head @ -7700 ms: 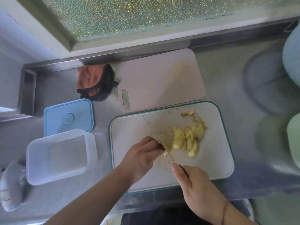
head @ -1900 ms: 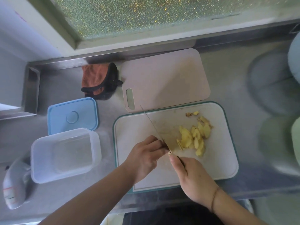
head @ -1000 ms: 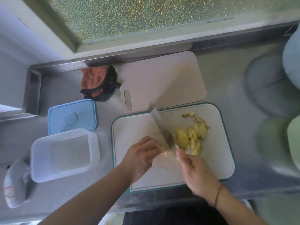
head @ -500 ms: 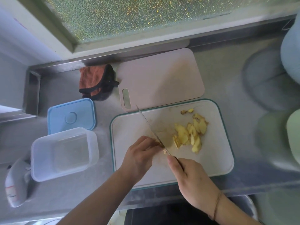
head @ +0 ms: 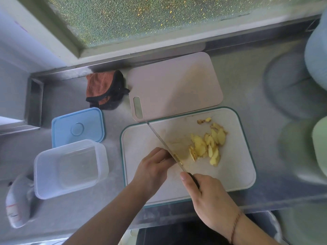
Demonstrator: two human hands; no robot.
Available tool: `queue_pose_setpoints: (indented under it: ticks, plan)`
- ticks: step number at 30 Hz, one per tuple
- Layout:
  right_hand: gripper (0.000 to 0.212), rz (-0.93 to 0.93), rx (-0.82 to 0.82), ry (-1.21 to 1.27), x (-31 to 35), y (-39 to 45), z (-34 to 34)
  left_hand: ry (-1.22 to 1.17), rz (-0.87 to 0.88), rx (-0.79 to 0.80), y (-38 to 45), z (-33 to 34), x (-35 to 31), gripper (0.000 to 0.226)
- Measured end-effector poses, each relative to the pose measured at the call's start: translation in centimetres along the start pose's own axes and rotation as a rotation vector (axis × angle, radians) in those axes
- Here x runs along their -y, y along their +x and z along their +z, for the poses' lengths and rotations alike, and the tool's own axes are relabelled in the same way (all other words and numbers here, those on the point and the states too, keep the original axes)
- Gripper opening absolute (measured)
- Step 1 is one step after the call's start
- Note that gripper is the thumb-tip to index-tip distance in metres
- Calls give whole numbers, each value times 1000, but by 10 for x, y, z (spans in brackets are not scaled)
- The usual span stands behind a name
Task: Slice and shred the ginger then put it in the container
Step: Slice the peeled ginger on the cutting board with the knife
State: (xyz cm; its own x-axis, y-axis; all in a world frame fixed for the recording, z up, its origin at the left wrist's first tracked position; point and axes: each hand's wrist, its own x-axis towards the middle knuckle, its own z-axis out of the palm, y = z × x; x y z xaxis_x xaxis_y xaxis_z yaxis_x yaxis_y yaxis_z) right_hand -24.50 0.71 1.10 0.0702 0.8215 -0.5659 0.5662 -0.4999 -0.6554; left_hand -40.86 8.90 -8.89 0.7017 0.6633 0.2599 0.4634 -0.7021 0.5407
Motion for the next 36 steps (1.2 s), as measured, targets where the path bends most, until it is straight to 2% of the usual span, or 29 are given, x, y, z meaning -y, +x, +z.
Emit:
queue_pose_setpoints:
  ticks: [6, 13, 19, 24, 28, 36]
  plan:
    - [46, 20, -19, 0, 2, -1, 1, 1, 1, 13, 3, -3, -4, 51]
    - [49, 28, 37, -23, 3, 6, -1, 0, 24, 13, 6, -3, -3, 46]
    - [53, 20, 68, 10, 1, 15, 2, 22, 28, -1, 3, -1, -2, 28]
    - [50, 34, 60, 9, 1, 6, 2, 9, 32, 2, 2, -2, -2, 33]
    - [55, 2, 42, 23, 3, 22, 7, -24, 20, 0, 4, -2, -1, 42]
    - [55, 10, 27, 13, -3, 15, 10, -18, -5, 11, 4, -2, -2, 39]
